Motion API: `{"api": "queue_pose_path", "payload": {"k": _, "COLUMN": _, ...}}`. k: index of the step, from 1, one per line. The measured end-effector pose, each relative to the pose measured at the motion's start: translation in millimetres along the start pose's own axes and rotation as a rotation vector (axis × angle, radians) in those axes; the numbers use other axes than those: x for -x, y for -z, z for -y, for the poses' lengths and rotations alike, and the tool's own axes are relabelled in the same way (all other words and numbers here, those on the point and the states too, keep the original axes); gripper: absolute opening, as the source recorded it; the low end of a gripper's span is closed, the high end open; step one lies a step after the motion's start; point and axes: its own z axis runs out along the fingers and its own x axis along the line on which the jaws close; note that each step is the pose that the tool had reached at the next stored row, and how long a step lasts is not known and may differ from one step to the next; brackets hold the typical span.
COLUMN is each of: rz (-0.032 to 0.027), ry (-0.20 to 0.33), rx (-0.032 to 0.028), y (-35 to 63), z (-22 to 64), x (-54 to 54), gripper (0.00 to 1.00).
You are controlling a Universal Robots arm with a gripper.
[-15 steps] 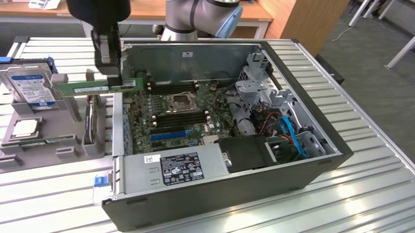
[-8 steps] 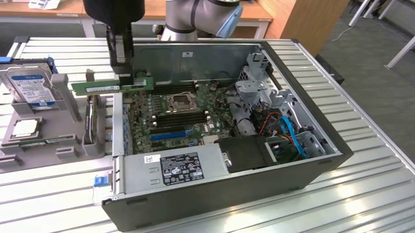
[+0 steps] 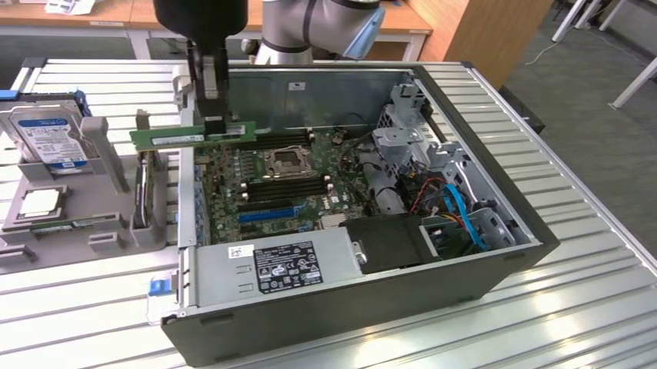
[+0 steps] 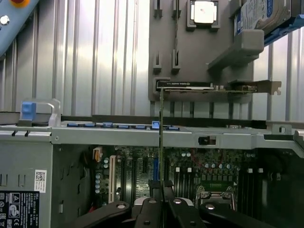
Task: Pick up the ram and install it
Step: 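Pick up the ram and move it above insertion slot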
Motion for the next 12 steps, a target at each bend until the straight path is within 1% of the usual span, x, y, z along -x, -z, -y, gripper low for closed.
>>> {"api": "queue_pose_path", "payload": {"k": 12, "rz": 0.0002, "ry": 0.000, "rx": 0.0000, "y": 0.4, "z": 26.0, "x": -0.3, "gripper": 0.12}}
